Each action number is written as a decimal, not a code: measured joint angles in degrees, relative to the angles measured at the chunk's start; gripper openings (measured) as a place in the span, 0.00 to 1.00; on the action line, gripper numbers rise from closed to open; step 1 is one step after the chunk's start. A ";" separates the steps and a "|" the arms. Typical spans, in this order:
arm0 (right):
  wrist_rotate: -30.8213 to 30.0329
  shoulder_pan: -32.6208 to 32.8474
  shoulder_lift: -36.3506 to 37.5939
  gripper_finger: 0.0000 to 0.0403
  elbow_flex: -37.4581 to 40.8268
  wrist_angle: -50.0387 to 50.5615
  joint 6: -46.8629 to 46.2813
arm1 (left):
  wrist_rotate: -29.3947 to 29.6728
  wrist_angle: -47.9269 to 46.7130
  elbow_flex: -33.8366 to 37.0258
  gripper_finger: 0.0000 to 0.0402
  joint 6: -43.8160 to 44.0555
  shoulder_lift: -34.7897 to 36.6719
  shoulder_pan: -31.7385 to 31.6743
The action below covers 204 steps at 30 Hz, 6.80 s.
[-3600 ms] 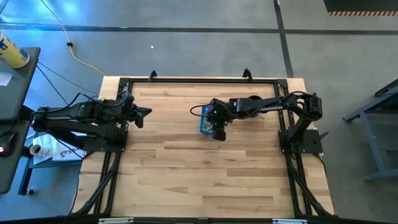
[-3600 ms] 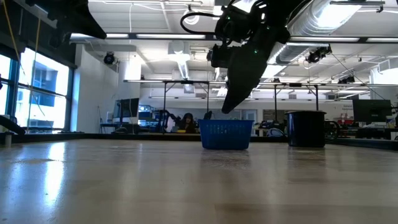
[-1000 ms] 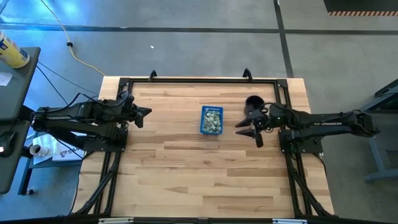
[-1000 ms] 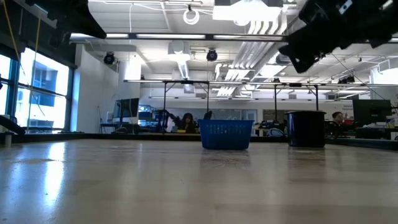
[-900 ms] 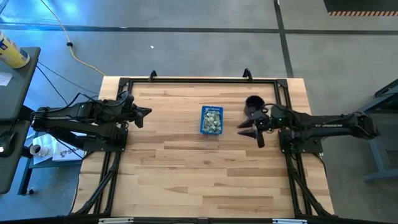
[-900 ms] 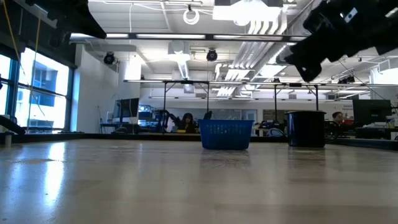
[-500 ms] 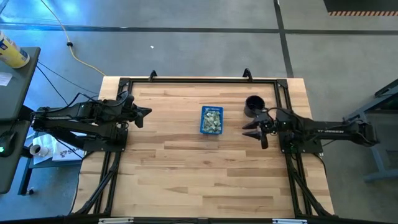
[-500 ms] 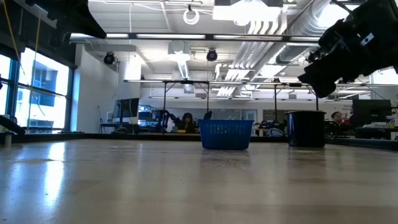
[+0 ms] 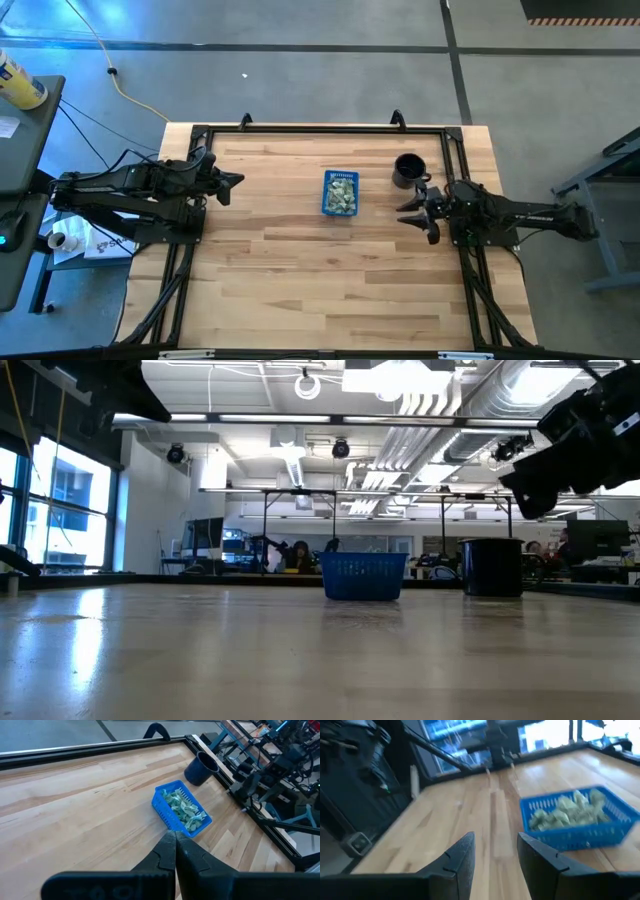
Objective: Pick and place Stevia / Truvia into bins
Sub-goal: Return to Home Position
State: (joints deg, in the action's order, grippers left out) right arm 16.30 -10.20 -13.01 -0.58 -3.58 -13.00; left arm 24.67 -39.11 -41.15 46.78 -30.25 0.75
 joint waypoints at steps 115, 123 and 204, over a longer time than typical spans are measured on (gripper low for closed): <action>-16.95 11.72 12.60 0.34 0.00 2.15 0.01 | -2.62 13.56 21.48 0.10 -14.25 22.09 0.00; -16.94 11.72 12.60 0.34 0.00 2.15 0.02 | -1.88 23.61 32.01 0.10 -32.22 29.86 -0.04; -16.55 11.70 12.60 0.34 0.00 2.48 0.01 | -2.16 40.75 39.82 0.10 -50.95 29.27 0.00</action>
State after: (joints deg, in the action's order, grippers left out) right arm -0.25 1.50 -0.40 -0.58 -1.10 -12.99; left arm 22.50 1.64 -1.32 -4.16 -0.98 0.75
